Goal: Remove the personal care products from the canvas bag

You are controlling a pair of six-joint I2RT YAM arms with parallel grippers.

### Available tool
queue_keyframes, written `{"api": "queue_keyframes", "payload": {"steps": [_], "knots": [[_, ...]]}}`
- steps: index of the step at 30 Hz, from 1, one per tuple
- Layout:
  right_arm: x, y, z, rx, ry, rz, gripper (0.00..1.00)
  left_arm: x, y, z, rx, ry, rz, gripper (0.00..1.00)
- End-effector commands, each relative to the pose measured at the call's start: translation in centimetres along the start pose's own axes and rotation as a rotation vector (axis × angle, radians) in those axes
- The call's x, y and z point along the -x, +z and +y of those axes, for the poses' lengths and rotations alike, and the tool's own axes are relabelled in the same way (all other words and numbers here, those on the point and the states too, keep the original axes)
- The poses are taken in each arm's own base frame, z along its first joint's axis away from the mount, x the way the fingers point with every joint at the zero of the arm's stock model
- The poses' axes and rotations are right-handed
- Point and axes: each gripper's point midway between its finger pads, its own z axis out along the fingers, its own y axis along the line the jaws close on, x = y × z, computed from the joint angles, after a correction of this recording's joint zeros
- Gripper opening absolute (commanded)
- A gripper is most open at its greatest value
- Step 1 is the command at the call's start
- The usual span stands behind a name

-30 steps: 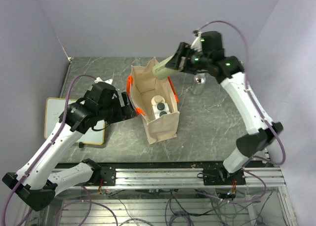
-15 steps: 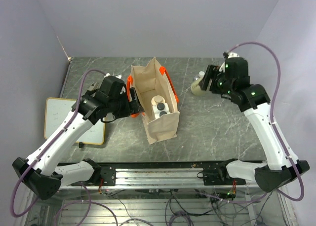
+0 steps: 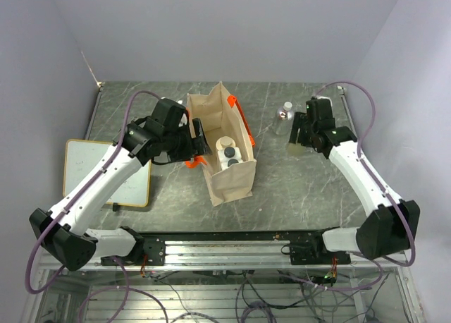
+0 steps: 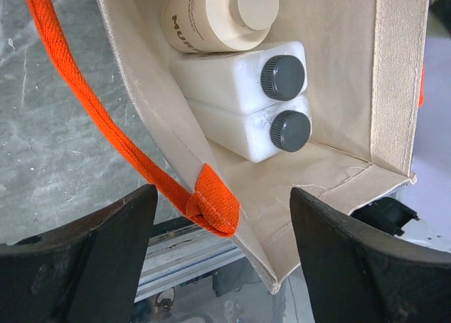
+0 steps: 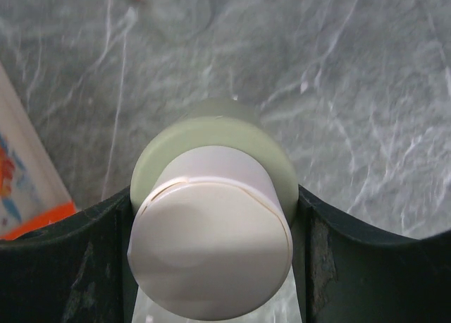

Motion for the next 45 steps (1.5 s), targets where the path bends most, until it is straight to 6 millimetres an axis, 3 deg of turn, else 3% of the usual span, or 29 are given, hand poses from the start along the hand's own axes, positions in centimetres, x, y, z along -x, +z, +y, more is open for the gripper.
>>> {"api": "queue_keyframes", "payload": {"steps": [1, 8, 14, 18, 25, 34, 38, 41, 45], "knots": [[6.9, 2.7, -0.8, 0.041, 0.047, -0.232, 0.0, 0.4, -1.2, -0.2, 0.002, 0.038, 0.006, 0.87], [9.8, 7.0, -3.7, 0.039, 0.056, -0.288, 0.0, 0.3, -1.5, 0.2, 0.028, 0.069, 0.022, 0.86], [11.1, 10.5, -4.1, 0.036, 0.013, -0.268, 0.0, 1.4, -1.7, 0.6, 0.08, 0.132, 0.015, 0.87], [10.6, 12.6, -3.7, 0.056, -0.038, -0.215, 0.0, 2.0, -1.4, 0.4, 0.092, 0.16, 0.019, 0.87], [9.7, 13.7, -3.7, 0.059, -0.064, -0.2, 0.05, 2.8, -0.6, 0.2, 0.1, 0.184, 0.019, 0.87], [8.7, 15.3, -3.0, 0.096, -0.084, -0.176, 0.3, 2.9, -0.3, -0.1, 0.091, 0.179, 0.025, 0.87], [9.1, 15.8, -3.0, 0.089, -0.072, -0.155, 0.58, 2.8, -0.4, -0.3, 0.08, 0.174, 0.027, 0.87], [9.2, 15.2, -3.6, 0.054, -0.046, -0.147, 0.77, 2.7, -0.6, -0.4, 0.074, 0.166, 0.025, 0.87], [8.2, 13.3, -4.4, 0.008, 0.016, -0.116, 0.85, 2.4, -0.9, -0.7, 0.049, 0.138, 0.016, 0.87]]}}
